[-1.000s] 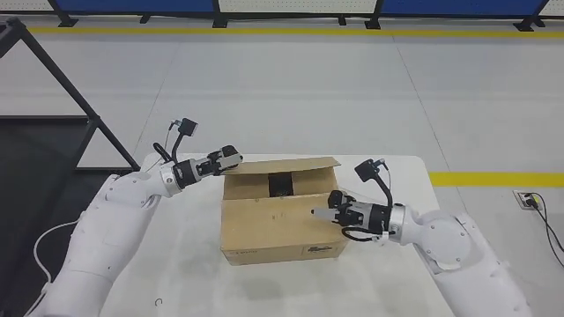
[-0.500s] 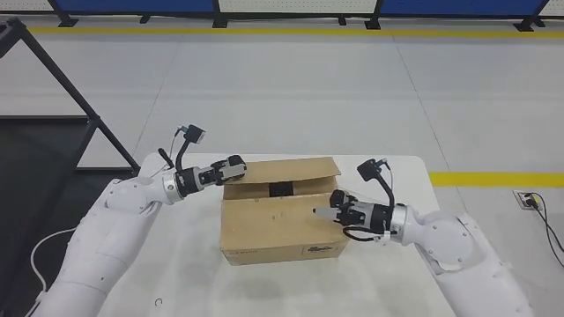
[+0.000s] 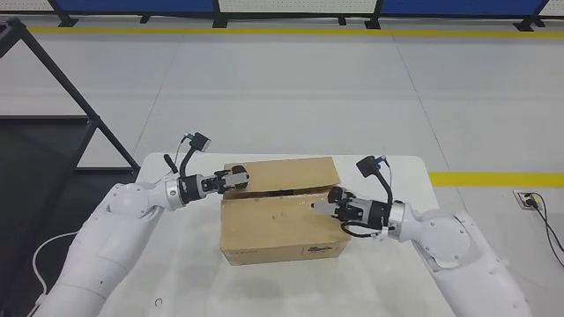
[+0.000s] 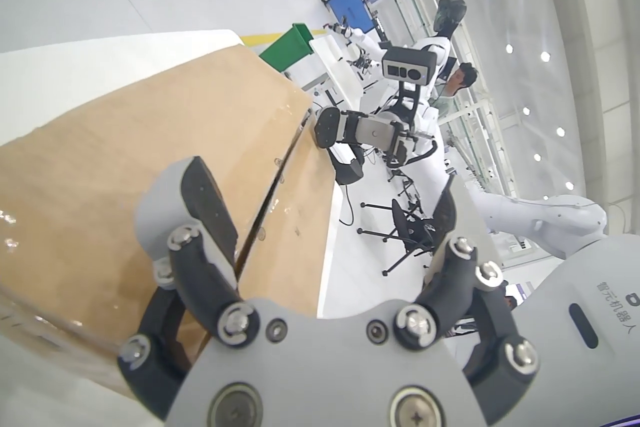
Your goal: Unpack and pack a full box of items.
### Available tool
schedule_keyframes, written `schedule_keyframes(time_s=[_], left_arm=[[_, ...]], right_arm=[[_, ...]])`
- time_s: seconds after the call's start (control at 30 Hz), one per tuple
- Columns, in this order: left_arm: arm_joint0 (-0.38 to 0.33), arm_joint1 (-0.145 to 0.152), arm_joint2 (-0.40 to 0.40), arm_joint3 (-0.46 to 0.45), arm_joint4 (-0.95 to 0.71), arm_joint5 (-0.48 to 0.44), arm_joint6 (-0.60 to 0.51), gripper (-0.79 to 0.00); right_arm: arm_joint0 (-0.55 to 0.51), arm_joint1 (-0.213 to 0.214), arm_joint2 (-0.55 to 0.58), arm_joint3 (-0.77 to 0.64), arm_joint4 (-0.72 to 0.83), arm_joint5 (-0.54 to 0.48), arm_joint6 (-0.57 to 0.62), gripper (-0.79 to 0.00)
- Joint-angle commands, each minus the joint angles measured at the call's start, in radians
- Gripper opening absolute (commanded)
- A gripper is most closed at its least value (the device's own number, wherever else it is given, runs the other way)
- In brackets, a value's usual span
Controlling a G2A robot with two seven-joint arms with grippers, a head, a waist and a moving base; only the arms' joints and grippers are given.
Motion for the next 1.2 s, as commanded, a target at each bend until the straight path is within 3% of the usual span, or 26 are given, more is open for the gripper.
schedule_keyframes(time_s=[0.0, 0.47, 1.17], left_arm=[[0.002, 0.002, 0.003, 0.000, -0.004, -0.001, 0.001, 0.000], [0.019, 0.015, 0.008, -0.005, -0.030, -0.008, 0.008, 0.000], [0.031, 0.032, 0.003, -0.013, -0.049, -0.012, 0.012, 0.000]], right_arm=[[0.006, -0.002, -0.006, 0.006, 0.008, 0.007, -0.001, 0.000], [0.105, -0.035, -0.081, 0.113, 0.111, 0.080, -0.025, 0.000], [0.176, -0.072, -0.149, 0.233, 0.141, 0.081, -0.051, 0.000]])
